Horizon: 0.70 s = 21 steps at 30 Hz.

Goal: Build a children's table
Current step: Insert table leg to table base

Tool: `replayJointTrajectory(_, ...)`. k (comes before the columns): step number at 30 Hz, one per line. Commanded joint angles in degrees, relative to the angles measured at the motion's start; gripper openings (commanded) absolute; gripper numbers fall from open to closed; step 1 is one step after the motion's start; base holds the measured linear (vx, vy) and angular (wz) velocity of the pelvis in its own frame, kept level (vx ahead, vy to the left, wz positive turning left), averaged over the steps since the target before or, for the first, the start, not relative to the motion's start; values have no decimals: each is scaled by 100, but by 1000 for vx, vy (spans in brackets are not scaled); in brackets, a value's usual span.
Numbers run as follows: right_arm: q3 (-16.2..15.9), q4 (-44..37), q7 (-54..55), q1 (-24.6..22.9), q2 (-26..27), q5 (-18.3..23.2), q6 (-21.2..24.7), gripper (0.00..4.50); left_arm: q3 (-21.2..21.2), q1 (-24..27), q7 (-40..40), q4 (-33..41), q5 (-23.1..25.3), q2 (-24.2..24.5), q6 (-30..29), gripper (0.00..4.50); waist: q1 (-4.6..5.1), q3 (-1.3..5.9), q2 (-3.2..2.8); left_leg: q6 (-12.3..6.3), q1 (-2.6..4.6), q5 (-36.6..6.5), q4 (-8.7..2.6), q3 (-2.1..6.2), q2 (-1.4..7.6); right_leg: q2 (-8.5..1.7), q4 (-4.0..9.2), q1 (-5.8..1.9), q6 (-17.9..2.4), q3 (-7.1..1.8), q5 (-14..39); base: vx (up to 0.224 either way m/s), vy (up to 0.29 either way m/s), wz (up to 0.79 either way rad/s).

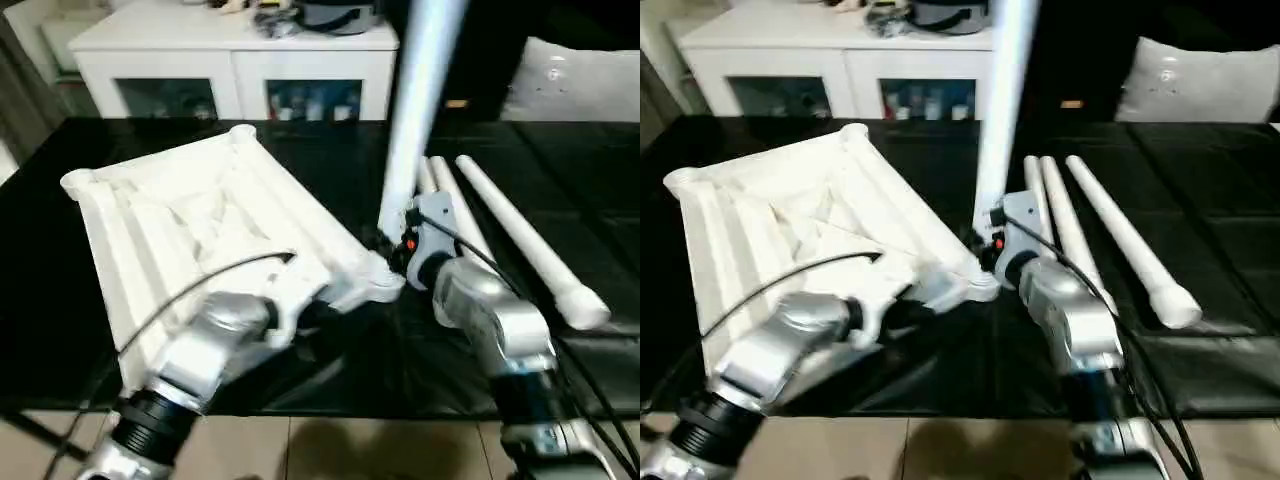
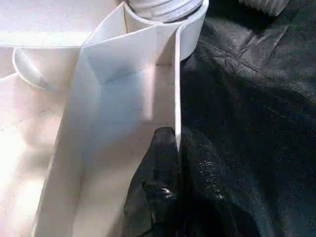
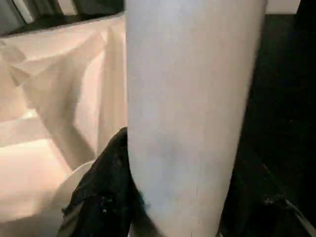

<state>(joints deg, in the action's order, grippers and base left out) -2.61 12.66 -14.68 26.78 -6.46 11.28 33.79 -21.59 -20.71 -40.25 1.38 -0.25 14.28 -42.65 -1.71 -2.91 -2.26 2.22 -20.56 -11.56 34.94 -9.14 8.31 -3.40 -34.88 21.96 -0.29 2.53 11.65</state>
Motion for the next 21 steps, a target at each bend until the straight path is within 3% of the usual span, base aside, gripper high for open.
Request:
replayJointTrajectory(1, -215, 590, 41, -307, 54, -126, 558, 188, 44, -165, 77, 440, -92, -98, 26, 0, -13, 246, 20, 163, 35, -2110, -566, 209, 409, -514, 572, -87, -875, -320, 2416, 0, 0, 0)
replayJointTrajectory(2, -234, 587, 42, -301, 45, -149, 556, 188, 42, -170, 86, 467, -75, -45, -8, 0, -54, 262, 32, 130, 34, -1824, -566, 179, 416, -505, 540, -106, -961, -332, 1983, 0, 0, 0)
replayJointTrajectory(4, -311, 617, 39, -258, 23, -242, 501, 188, 65, -156, 149, 544, -17, 35, -133, 0, -76, 276, 4, 104, 15, -1601, -567, 174, 419, -503, 495, -145, -1071, -325, 1587, 0, 0, 0)
replayJointTrajectory(5, -344, 613, 26, -252, 9, -271, 481, 188, 72, -154, 158, 542, -5, 44, -141, 0, -83, 276, 24, 71, 5, -1502, -559, 158, 406, -502, 499, -164, -1096, -320, 1493, 0, 0, 0)
replayJointTrajectory(7, -397, 598, 15, -244, -3, -298, 405, 188, 90, -140, 172, 544, 35, 41, -162, 0, -89, 271, 29, 45, -2, -1435, -554, 153, 400, -506, 500, -177, -1109, -319, 1505, 0, 0, 0)
replayJointTrajectory(8, -381, 587, 18, -240, 13, -280, 296, 188, 83, -135, 197, 572, 44, 46, -181, 0, -85, 264, 74, 21, -4, -1450, -562, 149, 406, -510, 521, -182, -1063, -313, 1735, 0, 0, 0)
replayJointTrajectory(10, -371, 549, -49, -249, 10, -289, 15, 188, 68, -142, 200, 581, 43, 76, -119, 0, -90, 256, 43, 44, 7, -1508, -567, 162, 417, -515, 529, -165, -1022, -312, 1923, 0, 0, 0)
replayJointTrajectory(11, -372, 525, -102, -259, 2, -307, -145, 188, 61, -148, 189, 575, 42, 91, -67, 0, -87, 255, 44, 52, 7, -1542, -570, 164, 419, -512, 532, -162, -1008, -310, 1958, 0, 0, 0)
replayJointTrajectory(12, -238, 416, -202, -283, 36, -198, -418, 188, 92, -146, 137, 561, 29, 167, 78, 0, -86, 255, 81, 60, 5, -1587, -578, 169, 427, -514, 528, -159, -982, -311, 2017, 0, 0, 0)
replayJointTrajectory(15, -70, 213, -380, -322, 28, -70, -811, 188, 83, -131, -64, 536, 25, 423, 503, 0, -82, 269, 63, 60, -2, -1584, -583, 173, 431, -509, 521, -157, -989, -315, 1834, 0, 0, 0)
replayJointTrajectory(17, 92, 9, -556, -375, -1, 110, -961, 188, 58, -105, -295, 478, 38, 677, 832, 0, -83, 310, 54, -10, -35, -1331, -561, 165, 425, -504, 474, -193, -1033, -322, 1350, 0, 0, 0)
replayJointTrajectory(19, 168, -119, -677, -428, -59, 210, -1056, 188, 38, -99, -437, 411, 59, 837, 1075, 0, -99, 353, 51, -161, -62, -822, -506, 147, 416, -486, 396, -209, -1162, -310, 553, 0, 0, 0)
replayJointTrajectory(20, 187, -166, -728, -450, -81, 248, -1078, 188, 35, -96, -500, 392, 49, 886, 1163, 0, -120, 375, 35, -314, -66, -435, -461, 126, 413, -483, 332, -211, -1326, -295, -78, 0, 0, 0)
replayJointTrajectory(21, 192, -179, -743, -456, -87, 259, -1084, 188, 34, -95, -518, 386, 46, 900, 1188, 0, -126, 374, 40, -363, -71, -359, -453, 121, 412, -477, 320, -213, -1369, -290, -210, 0, 0, 0)
